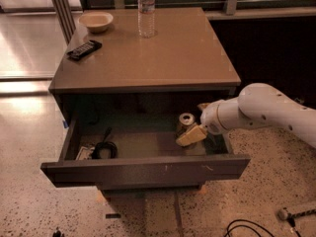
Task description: Pick orange can from top drawer and place on counter
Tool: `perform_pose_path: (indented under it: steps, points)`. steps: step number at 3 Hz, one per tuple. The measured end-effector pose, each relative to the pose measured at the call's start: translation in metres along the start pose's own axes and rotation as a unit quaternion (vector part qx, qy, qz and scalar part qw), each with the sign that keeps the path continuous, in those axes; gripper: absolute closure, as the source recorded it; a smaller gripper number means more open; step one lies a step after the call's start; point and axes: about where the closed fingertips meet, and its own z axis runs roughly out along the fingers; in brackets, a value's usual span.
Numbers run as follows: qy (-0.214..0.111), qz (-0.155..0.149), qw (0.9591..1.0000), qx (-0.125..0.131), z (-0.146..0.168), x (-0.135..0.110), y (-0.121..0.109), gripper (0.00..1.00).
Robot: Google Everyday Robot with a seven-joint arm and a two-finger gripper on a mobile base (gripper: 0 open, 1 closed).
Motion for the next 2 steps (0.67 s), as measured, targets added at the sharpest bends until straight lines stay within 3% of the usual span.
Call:
perform_pose_path:
  steps: [1, 2]
  points:
    - [-0.010, 0.002, 0.9999, 0.007, 0.017, 0.004, -0.006, 0.14]
    - [-0.002, -0.003, 1.0000, 0.008, 0.035, 0.011, -0.009, 0.41]
